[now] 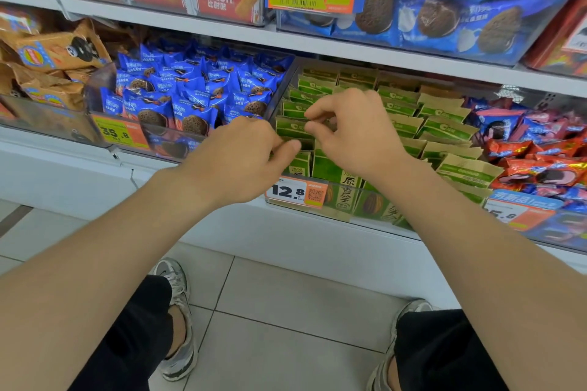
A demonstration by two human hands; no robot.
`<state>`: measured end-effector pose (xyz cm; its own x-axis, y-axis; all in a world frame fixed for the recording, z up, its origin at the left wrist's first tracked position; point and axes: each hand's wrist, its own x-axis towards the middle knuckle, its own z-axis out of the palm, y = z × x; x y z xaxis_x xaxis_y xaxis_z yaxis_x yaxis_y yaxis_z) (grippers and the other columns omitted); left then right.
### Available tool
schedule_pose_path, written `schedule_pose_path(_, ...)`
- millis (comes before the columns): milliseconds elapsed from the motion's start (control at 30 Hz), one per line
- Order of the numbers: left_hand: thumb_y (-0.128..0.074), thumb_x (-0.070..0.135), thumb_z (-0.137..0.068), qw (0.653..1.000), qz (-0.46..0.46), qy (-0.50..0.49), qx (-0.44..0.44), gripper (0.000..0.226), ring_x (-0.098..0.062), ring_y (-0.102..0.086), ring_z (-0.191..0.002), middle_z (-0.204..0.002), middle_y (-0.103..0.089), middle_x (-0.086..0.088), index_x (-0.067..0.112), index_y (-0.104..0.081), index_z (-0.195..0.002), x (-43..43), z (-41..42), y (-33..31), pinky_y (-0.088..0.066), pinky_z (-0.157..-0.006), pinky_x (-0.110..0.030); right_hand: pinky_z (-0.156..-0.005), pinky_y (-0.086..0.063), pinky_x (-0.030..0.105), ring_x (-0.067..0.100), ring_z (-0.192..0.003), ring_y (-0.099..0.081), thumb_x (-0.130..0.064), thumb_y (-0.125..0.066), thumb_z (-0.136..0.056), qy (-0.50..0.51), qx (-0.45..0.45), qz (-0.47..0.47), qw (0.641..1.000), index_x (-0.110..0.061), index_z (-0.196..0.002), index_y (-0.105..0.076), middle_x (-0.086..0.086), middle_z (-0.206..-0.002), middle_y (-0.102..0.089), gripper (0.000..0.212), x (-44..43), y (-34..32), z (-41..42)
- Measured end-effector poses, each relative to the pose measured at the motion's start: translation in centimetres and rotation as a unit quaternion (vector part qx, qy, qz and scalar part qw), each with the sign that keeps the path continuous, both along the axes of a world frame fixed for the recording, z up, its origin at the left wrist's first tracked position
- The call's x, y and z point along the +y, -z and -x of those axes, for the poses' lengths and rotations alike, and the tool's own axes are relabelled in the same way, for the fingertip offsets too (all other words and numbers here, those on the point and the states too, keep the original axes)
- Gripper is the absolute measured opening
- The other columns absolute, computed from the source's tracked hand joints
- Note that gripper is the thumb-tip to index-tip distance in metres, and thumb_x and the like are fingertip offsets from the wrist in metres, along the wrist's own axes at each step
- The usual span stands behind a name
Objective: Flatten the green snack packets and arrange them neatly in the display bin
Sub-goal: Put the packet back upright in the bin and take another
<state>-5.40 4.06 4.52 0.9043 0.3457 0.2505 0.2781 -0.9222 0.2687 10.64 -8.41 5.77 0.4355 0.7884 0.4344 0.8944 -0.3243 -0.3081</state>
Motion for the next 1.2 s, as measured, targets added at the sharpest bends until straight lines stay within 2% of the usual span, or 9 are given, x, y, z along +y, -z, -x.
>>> schedule_pose_path(200,-0.057,0.025,-0.102,0.999,0.020,0.023,0.014,0.036,-0.021,-0.034,-0.057,-0.059,-0.040,-0.005,0.012,-0.056,-0.069,0.4,0.5,0.4,-0.053,-0.063,-0.047,-0.090,-0.060,0.044,0.018,-0.087,-0.071,-0.032,-0.077,-0.096,-0.034,-0.019,0.051,0.998,-0.026,-0.103,-0.083,-0.005,-0.090,-0.078,0.011,0.3,-0.7,0.6)
schedule_pose_path(333,-0.063,0.029,-0.104,1.000,0.023,0.015,0.013,0.029,-0.012,-0.041,-0.059,-0.056,-0.047,0.005,0.021,-0.072,-0.078,0.4,0.1,0.5,-0.043,-0.062,-0.039,-0.080,-0.058,0.040,0.028,-0.089,-0.069,-0.029,-0.072,-0.098,-0.025,-0.065,0.114,0.991,-0.025,-0.096,-0.079,0.001,-0.086,-0.073,0.008,1.3,-0.1,1.8)
schedule_pose_path(433,-0.064,0.036,-0.104,1.000,0.017,0.007,0.008,0.026,-0.014,-0.048,-0.066,-0.064,-0.056,0.005,0.024,-0.074,-0.084,0.4,-0.2,0.7,-0.051,-0.066,-0.041,-0.084,-0.036,0.038,0.031,-0.101,-0.064,-0.026,-0.068,-0.100,0.021,-0.142,0.149,0.978,-0.029,-0.101,-0.076,0.001,-0.090,-0.070,0.008,2.0,0.5,2.0)
schedule_pose_path(600,-0.065,0.044,-0.103,1.000,0.016,-0.012,-0.003,0.023,-0.024,-0.059,-0.079,-0.076,-0.067,0.008,0.029,-0.076,-0.090,0.5,-0.2,0.7,-0.057,-0.070,-0.043,-0.100,-0.042,0.043,0.026,-0.093,-0.068,-0.023,-0.071,-0.098,0.109,-0.123,0.077,0.983,-0.026,-0.101,-0.074,-0.003,-0.088,-0.072,0.005,1.8,1.1,0.5)
schedule_pose_path(700,-0.069,0.046,-0.100,0.999,0.039,-0.012,0.003,0.022,-0.022,-0.059,-0.081,-0.075,-0.066,0.010,0.029,-0.075,-0.087,0.9,-0.3,0.7,-0.056,-0.072,-0.042,-0.081,-0.050,0.043,0.028,-0.072,-0.064,-0.019,-0.058,-0.104,0.134,-0.125,-0.050,0.982,-0.012,-0.104,-0.063,0.002,-0.078,-0.067,0.008,1.4,1.4,0.0)
schedule_pose_path(800,-0.072,0.045,-0.099,0.997,0.077,0.005,0.004,0.022,-0.020,-0.064,-0.083,-0.077,-0.069,0.009,0.027,-0.073,-0.085,1.3,-0.4,0.9,-0.057,-0.077,-0.044,-0.060,-0.053,0.044,0.026,-0.064,-0.059,-0.022,-0.057,-0.103,0.077,-0.112,-0.061,0.989,-0.013,-0.107,-0.054,0.002,-0.078,-0.063,0.010,1.2,1.3,0.4)
schedule_pose_path(933,-0.071,0.047,-0.098,0.993,0.082,0.055,0.063,0.028,-0.019,-0.058,-0.084,-0.090,-0.065,0.005,0.025,-0.058,-0.108,1.2,-0.2,1.4,-0.052,-0.075,-0.043,-0.084,-0.058,0.047,0.027,-0.091,-0.069,-0.033,-0.072,-0.092,0.085,-0.037,-0.009,0.996,-0.022,-0.125,-0.061,0.002,-0.104,-0.074,0.036,1.6,0.9,0.2)
schedule_pose_path(1033,-0.070,0.041,-0.099,0.992,0.009,0.060,0.113,0.042,-0.031,-0.063,-0.104,-0.112,-0.067,-0.006,0.021,-0.054,-0.132,1.1,-0.4,2.2,-0.056,-0.084,-0.049,-0.098,-0.054,0.051,0.034,-0.112,-0.067,-0.043,-0.068,-0.096,0.091,-0.014,0.054,0.994,-0.027,-0.125,-0.072,0.003,-0.110,-0.074,0.033,2.2,0.5,-0.3)
schedule_pose_path(1200,-0.069,0.019,-0.102,0.992,-0.055,0.022,0.113,0.029,-0.040,-0.063,-0.104,-0.107,-0.064,-0.013,0.016,-0.060,-0.129,0.9,-1.9,2.8,-0.042,-0.070,-0.040,-0.107,-0.041,0.052,0.033,-0.127,-0.058,-0.045,-0.068,-0.097,0.118,0.000,0.093,0.989,-0.031,-0.131,-0.071,0.005,-0.124,-0.069,0.037,3.0,0.5,-0.4)
